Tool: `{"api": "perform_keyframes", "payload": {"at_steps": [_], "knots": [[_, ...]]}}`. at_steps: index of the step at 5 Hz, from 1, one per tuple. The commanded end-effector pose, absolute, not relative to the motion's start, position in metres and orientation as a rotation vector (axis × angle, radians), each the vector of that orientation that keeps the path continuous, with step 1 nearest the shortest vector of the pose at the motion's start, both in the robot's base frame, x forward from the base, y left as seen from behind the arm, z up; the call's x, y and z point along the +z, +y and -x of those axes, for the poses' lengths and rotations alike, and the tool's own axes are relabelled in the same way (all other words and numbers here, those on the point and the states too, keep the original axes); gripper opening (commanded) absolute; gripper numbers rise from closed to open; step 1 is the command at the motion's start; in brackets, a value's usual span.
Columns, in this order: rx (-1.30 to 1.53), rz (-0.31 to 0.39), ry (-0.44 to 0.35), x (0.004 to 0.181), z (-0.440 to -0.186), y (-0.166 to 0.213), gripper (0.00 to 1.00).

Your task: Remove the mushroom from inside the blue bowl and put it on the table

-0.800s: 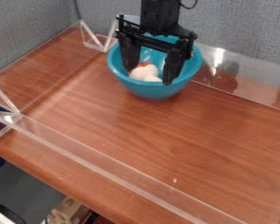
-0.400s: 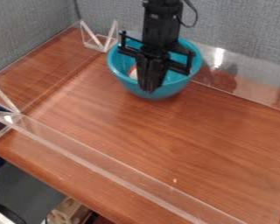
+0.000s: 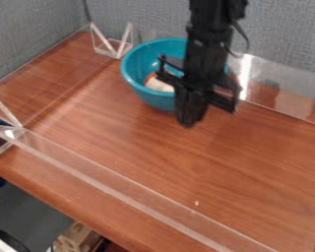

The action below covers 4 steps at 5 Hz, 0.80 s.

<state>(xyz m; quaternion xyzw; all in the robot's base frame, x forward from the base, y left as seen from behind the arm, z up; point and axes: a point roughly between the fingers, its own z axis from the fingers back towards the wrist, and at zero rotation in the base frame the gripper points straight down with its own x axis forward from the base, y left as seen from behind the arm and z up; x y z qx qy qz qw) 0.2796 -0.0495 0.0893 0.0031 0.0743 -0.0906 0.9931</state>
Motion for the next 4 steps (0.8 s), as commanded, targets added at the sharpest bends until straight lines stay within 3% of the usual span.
{"api": "perform_keyframes", "payload": {"at_steps": [1, 3, 4], "knots": [[-0.217, -0.005, 0.141, 0.078, -0.281, -0.061, 0.0], [-0.26, -0.01, 0.188, 0.039, -0.278, -0.072, 0.0], [-0.275, -0.012, 0.206, 0.034, -0.278, -0.074, 0.0]]}}
